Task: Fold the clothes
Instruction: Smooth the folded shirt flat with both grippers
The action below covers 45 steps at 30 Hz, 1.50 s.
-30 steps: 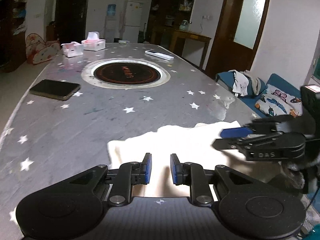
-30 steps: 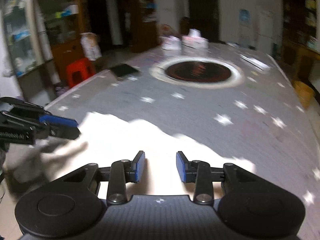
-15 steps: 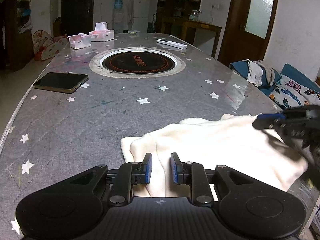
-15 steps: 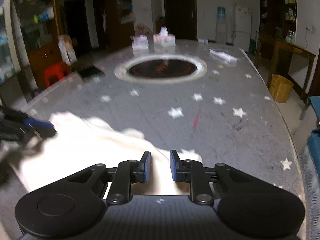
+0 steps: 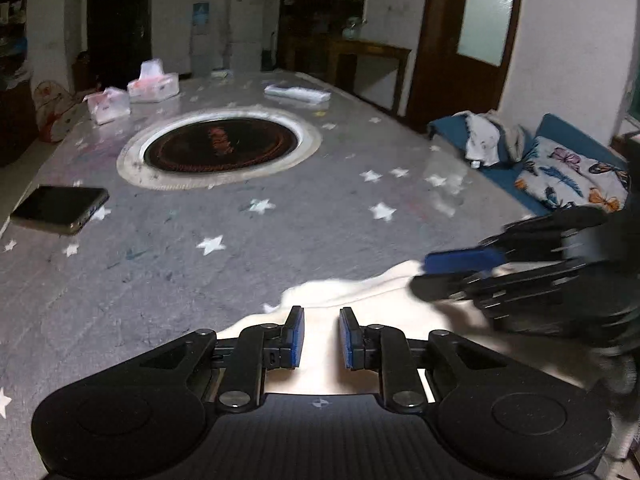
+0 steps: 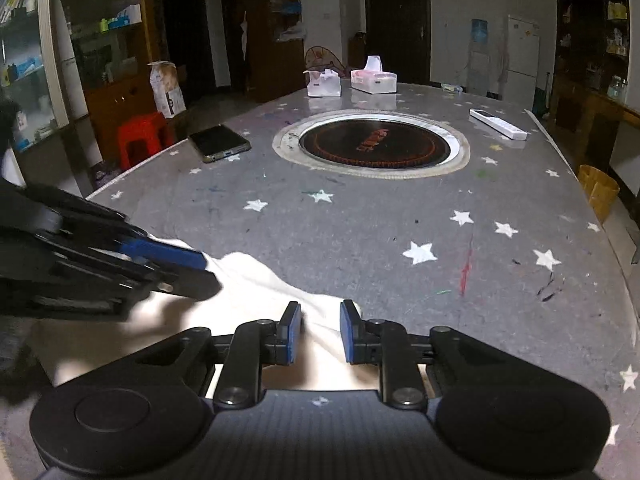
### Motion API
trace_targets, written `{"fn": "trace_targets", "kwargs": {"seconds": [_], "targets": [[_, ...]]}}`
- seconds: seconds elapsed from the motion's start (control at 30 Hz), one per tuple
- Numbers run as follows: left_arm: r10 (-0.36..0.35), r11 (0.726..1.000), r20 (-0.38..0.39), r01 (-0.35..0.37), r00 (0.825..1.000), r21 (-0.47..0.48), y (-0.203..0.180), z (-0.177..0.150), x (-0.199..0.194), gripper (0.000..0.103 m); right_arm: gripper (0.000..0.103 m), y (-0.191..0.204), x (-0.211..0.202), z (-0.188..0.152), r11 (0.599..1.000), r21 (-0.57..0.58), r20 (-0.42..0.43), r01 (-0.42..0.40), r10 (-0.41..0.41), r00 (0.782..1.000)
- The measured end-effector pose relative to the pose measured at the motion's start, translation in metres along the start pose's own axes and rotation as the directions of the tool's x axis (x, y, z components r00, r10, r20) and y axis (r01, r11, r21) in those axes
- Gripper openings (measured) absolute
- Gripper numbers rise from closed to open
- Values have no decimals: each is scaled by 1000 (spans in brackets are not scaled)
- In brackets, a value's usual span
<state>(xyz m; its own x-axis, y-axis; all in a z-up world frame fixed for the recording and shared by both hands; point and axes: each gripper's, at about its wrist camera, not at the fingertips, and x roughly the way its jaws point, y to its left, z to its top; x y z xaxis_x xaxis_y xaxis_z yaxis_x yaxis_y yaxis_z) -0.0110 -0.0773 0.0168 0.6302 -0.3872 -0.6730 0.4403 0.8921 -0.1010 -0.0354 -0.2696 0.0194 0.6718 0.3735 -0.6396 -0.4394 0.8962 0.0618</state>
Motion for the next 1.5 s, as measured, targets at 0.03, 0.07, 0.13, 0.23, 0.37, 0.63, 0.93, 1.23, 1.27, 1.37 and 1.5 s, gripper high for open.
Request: {"fn": "trace_targets", "kwargs": {"seconds": [0.03, 0.07, 0.13, 0.23, 0.37, 0.63, 0.93, 1.23, 1.27, 1.37, 1.5], "targets": [[-5, 1000, 2, 5, 1000, -4, 1, -1, 0, 21, 20, 2, -7, 0, 1000, -12, 6, -4, 4, 1000], [-8, 1000, 5, 8, 1000, -3, 2, -2, 0, 21, 20, 4, -14, -1, 1000, -28, 10, -9, 10, 1000], [-5, 1000, 6, 5, 1000, 3, 1, -2, -1, 21, 20, 11, -29, -5, 996, -78, 5, -35, 36, 999], [2, 1000, 6, -2, 1000, 10, -1, -2, -1, 21, 20, 28, -44, -18, 984, -159, -22, -76, 73, 997], [17, 1000, 11, -17, 1000, 16, -3, -3, 0, 22, 20, 48, -60, -46, 968, -230, -63, -97, 85, 994], [26, 1000, 15, -26, 1000, 12, -4, -2, 0, 22, 21, 59, -90, -72, 952, -298, -44, -64, 53, 998], [45, 999, 53, -45, 998, -13, 7, -2, -40, 22, 21, 91, -61, -38, 933, -333, 23, -137, 153, 988], [45, 999, 54, -44, 998, -10, 4, -42, -76, 21, 20, 115, -57, -51, 907, -360, -18, -219, 228, 973], [38, 999, 61, -37, 997, -5, 2, -46, -80, 21, 20, 111, -64, -52, 915, -340, -7, -218, 229, 973], [31, 999, 66, -32, 997, 9, -2, -57, -84, 21, 21, 91, -81, -54, 944, -273, 13, -186, 197, 980], [29, 1000, 47, -29, 998, -10, -1, -67, -80, 22, 21, 61, -88, -64, 973, -185, -9, -141, 142, 990]]}}
